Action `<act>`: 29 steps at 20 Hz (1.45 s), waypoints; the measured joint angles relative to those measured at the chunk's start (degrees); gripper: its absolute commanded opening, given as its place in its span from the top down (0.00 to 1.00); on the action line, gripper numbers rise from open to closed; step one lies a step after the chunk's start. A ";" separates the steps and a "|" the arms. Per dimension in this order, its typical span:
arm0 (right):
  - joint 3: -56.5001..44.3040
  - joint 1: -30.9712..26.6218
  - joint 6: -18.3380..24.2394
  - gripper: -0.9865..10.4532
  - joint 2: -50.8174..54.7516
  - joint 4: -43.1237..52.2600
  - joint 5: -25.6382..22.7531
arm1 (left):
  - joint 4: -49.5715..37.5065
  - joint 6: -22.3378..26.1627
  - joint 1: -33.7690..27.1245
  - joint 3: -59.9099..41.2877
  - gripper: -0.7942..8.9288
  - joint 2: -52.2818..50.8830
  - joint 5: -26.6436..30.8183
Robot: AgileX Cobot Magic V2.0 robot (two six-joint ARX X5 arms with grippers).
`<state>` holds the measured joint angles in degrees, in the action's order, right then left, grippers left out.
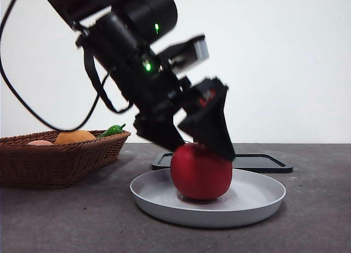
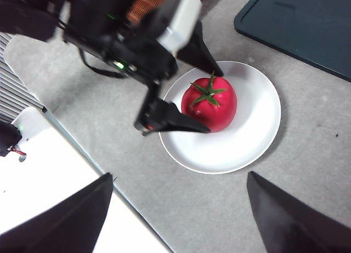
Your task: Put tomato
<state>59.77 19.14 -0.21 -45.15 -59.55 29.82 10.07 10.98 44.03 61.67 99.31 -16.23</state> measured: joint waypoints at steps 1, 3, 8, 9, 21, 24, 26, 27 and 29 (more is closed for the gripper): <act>0.00 0.00 0.00 0.57 0.00 0.00 0.00 | 0.09 -0.20 -0.09 0.02 0.34 -1.27 0.00; 0.00 0.00 0.00 0.57 0.00 0.00 0.00 | 0.17 -1.20 -0.94 0.42 0.34 -4.22 -0.02; 0.00 0.00 0.00 0.57 0.00 0.00 0.00 | 2.25 -4.98 -6.62 0.52 0.34 -13.25 0.00; 0.00 0.00 0.02 0.57 0.00 0.02 0.00 | 3.45 -5.86 -8.20 0.52 0.34 -15.47 0.00; 0.02 -0.02 0.04 0.57 -3.02 2.93 -1.70 | 33.51 -7.50 -21.38 0.59 0.34 -38.60 -6.97; 0.02 -0.02 0.04 0.57 -5.14 3.54 -1.60 | 41.44 -7.50 -21.35 0.59 0.34 -41.83 -7.54; 0.02 -0.02 0.04 0.57 -6.73 3.67 -1.49 | 45.42 -7.50 -21.35 0.59 0.34 -43.47 -9.16; 0.02 -0.02 0.04 0.57 -7.50 3.67 -1.49 | 46.80 -7.48 -21.35 0.59 0.34 -44.17 -10.32; 0.02 0.00 0.04 0.57 -8.79 3.67 -1.46 | 47.74 -7.48 -21.35 0.59 0.34 -45.33 -11.23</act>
<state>59.79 19.14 -0.16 -53.93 -55.88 28.36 57.80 3.51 22.68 62.26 53.98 -27.46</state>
